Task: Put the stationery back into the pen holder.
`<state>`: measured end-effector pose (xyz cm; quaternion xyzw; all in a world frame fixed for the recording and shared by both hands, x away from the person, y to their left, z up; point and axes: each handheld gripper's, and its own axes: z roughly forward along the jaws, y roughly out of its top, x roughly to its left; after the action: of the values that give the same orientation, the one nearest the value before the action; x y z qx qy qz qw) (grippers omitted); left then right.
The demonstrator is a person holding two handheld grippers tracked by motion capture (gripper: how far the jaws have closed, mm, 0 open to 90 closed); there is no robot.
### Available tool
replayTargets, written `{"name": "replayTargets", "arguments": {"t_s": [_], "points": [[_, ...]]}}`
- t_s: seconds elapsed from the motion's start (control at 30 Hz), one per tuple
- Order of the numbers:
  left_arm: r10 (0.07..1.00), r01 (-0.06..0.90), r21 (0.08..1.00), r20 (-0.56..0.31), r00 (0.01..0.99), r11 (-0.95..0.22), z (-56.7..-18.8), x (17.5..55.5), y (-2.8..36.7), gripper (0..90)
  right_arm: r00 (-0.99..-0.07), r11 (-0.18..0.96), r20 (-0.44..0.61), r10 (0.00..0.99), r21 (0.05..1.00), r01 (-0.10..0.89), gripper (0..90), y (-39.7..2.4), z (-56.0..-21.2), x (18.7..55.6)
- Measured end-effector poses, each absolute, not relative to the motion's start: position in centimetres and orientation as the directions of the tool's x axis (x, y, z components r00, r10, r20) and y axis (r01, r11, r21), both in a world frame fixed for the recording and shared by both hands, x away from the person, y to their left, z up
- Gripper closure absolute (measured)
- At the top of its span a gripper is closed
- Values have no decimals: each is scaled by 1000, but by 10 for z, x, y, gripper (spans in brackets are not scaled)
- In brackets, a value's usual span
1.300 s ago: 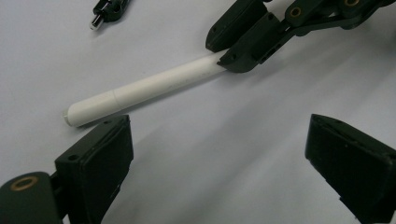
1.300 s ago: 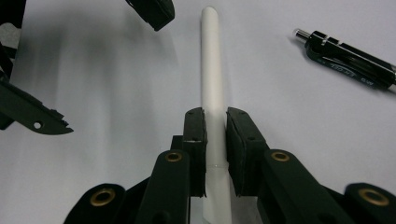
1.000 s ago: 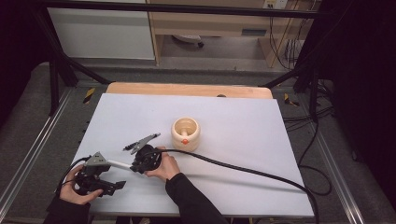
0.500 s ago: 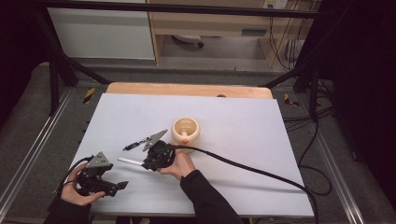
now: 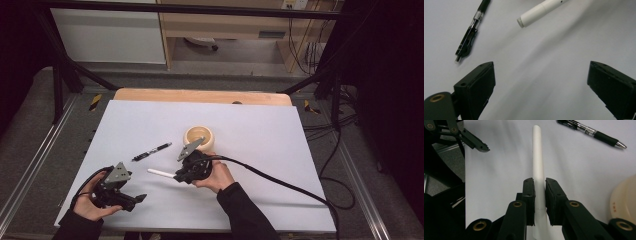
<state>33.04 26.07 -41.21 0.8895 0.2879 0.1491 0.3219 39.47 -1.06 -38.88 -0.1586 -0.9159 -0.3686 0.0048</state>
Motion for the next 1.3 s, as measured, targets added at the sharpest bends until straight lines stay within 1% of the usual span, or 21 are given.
{"name": "replayTargets", "arguments": {"t_s": [0.3, 0.53, 0.73, 0.83, 0.97, 1.2, 1.3], "points": [[525, 300, 643, 187, 830, -704, -409, 330, 232, 120, -942, 684, 144, 302, 656, 320, 790, -40, -387, 390], [427, 152, 641, 300, 853, -752, -404, 331, 205, 159, -932, 675, 161, 325, 651, 348, 790, -58, -386, 387], [330, 29, 597, 402, 854, -802, -404, 333, 183, 181, -924, 664, 178, 338, 651, 368, 789, -70, -385, 386], [291, -17, 575, 439, 850, -818, -404, 334, 175, 196, -923, 672, 183, 338, 640, 373, 790, -72, -384, 385], [246, -78, 553, 487, 838, -829, -405, 333, 165, 234, -923, 674, 181, 340, 638, 373, 790, -73, -383, 384], [188, -166, 530, 550, 814, -832, -405, 331, 152, 335, -920, 667, 198, 339, 638, 383, 789, -72, -383, 385], [155, -205, 499, 588, 794, -842, -405, 331, 148, 377, -917, 666, 204, 342, 636, 390, 789, -71, -383, 385]]}}
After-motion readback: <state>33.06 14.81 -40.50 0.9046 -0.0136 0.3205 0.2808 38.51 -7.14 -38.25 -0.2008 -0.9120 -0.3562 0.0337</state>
